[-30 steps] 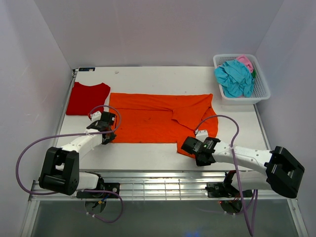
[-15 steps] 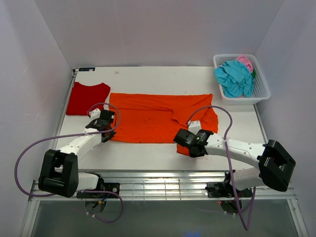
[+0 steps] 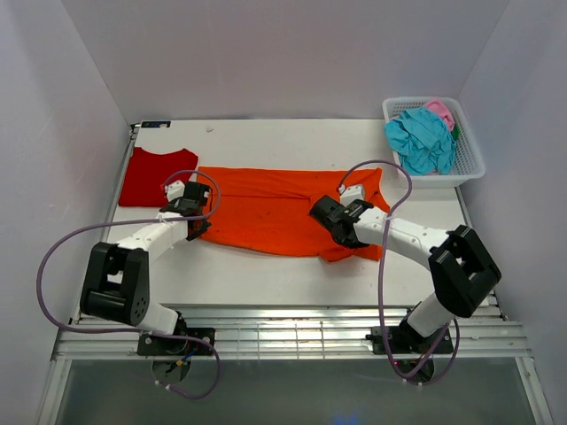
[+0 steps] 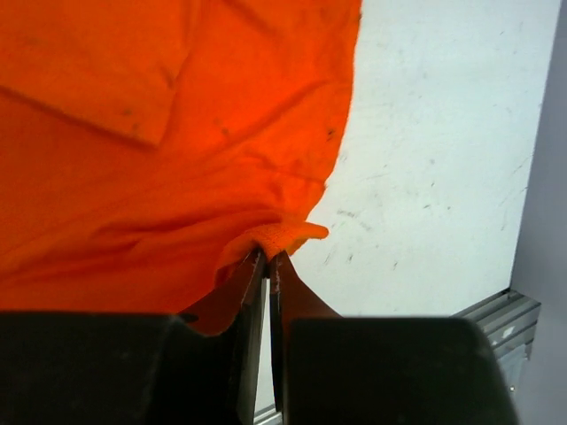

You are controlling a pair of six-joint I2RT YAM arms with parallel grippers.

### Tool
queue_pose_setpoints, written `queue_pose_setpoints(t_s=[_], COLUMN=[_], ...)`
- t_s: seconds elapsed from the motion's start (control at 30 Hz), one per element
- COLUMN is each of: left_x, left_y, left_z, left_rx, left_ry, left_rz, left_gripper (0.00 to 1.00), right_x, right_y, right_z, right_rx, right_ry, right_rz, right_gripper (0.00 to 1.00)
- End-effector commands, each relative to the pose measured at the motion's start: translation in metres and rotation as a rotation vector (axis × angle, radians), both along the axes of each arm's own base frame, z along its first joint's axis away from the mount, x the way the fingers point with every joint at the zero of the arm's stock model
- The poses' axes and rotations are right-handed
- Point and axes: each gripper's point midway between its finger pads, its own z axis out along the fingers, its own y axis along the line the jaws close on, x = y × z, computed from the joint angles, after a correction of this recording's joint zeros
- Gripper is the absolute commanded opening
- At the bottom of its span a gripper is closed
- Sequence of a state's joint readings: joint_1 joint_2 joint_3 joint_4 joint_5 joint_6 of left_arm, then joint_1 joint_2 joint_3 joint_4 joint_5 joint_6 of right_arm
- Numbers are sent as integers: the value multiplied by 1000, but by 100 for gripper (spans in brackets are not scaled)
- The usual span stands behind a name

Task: Fold and stack the t-shirts
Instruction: Grap the side of the flattened tshirt closest away from the robot with both arms, then fold the other side of the tshirt into a rectangle

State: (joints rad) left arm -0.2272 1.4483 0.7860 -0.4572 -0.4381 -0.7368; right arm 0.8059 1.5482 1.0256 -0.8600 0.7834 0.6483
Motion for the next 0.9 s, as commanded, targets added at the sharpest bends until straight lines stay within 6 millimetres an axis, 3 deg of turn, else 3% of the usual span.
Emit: queue_pose_setpoints(t_s=[0.0, 0.23, 0.5, 0.67, 0.87], left_x=[31, 56, 86, 97, 109], left_y=[7, 18, 18, 11, 9], left_z=[18, 14, 9, 6, 18], left_rx=[20, 25, -7, -28, -53], left_ry=[-74, -57, -37, -17, -40], left_rz=[13, 23, -19, -51, -65], left_gripper=[0, 0, 0, 0, 0], right_x=[33, 78, 122, 137, 152], right_y=[-12, -16, -10, -14, -20], right_z=[16, 15, 30, 33, 34], right_rx=[-75, -103, -106, -113, -109], right_ry=[-76, -81, -95, -88, -80], right_rz=[-11, 0, 26, 25, 20], right_gripper=[8, 8, 8, 8, 8])
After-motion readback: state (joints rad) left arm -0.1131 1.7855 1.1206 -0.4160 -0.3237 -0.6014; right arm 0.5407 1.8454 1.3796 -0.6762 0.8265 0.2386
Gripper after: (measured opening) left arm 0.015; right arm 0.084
